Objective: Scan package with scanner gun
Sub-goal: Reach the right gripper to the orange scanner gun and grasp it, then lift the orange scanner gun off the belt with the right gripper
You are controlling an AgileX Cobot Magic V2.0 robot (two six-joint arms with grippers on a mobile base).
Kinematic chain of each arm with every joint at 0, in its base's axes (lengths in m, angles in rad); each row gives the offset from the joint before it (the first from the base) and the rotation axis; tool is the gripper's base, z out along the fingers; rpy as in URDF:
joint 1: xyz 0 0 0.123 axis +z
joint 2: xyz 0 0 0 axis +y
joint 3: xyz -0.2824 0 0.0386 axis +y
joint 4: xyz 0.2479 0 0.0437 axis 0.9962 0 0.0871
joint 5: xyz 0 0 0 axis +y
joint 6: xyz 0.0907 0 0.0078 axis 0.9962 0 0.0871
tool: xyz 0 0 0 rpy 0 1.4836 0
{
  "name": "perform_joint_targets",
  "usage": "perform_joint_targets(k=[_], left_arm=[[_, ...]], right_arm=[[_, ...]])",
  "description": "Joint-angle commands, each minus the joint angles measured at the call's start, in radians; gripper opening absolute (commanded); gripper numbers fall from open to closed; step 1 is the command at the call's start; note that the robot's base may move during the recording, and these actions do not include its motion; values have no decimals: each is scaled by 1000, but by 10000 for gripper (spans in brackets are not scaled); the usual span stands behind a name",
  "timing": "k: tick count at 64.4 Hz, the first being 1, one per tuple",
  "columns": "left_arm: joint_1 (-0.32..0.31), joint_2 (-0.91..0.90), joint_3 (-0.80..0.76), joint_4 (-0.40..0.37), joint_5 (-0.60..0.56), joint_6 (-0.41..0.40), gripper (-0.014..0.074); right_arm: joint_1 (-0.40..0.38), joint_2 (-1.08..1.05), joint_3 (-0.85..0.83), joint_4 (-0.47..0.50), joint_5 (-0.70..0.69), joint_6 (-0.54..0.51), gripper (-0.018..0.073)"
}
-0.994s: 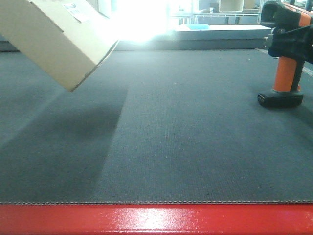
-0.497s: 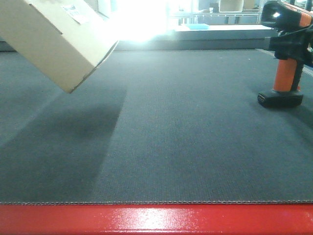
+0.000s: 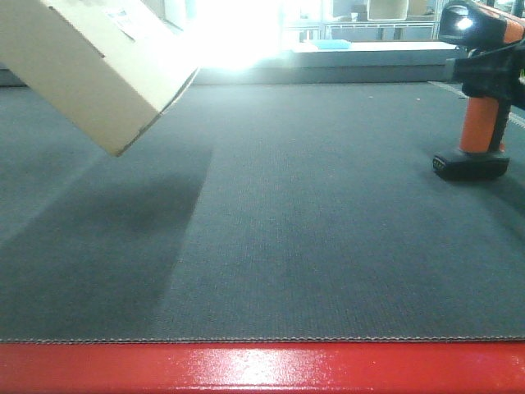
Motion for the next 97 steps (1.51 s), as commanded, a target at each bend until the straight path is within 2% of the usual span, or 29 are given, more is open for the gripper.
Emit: perform_joint_targets(k=[1, 7, 14, 16, 28, 38, 44, 51, 61, 73, 82, 89, 97], left_arm=[[-1, -4, 0, -20, -3, 8, -111], [-1, -4, 0, -20, -3, 8, -111], [-1, -4, 0, -20, -3, 8, -111], [-1, -4, 0, -20, -3, 8, -111], [-1, -4, 0, -20, -3, 8, -111], [-1, -4, 0, -20, -3, 8, -111], [-1, -4, 0, -12, -3, 8, -111], [-1, -4, 0, 4, -3, 8, -111], [-1, -4, 0, 18, -3, 8, -111], [-1, -4, 0, 41, -3, 8, -111], [-7, -4, 0, 41, -3, 8, -111], [-27, -6, 0, 41, -3, 8, -111], [-51, -6, 0, 41, -3, 8, -111]], right_arm=[[-2, -69, -8, 3, -40, -1, -160], [-2, -131, -17, 3, 17, -37, -160], [-2, -199, -58, 3, 154, -174, -160], [-2, -226, -84, 3, 214, -242, -160], [-2, -275, -203, 3, 456, -458, -160], [-2, -281, -311, 3, 590, -557, -160], [-2, -281, -351, -21, 613, -595, -160], [-2, -281, -385, -90, 623, -595, -160], [-2, -281, -403, -131, 614, -602, -160], [7, -281, -417, -133, 614, -602, -160], [67, -281, -418, -133, 617, -607, -154], [126, -279, -418, -133, 614, -665, -154], [159, -273, -418, -133, 608, -667, -154]])
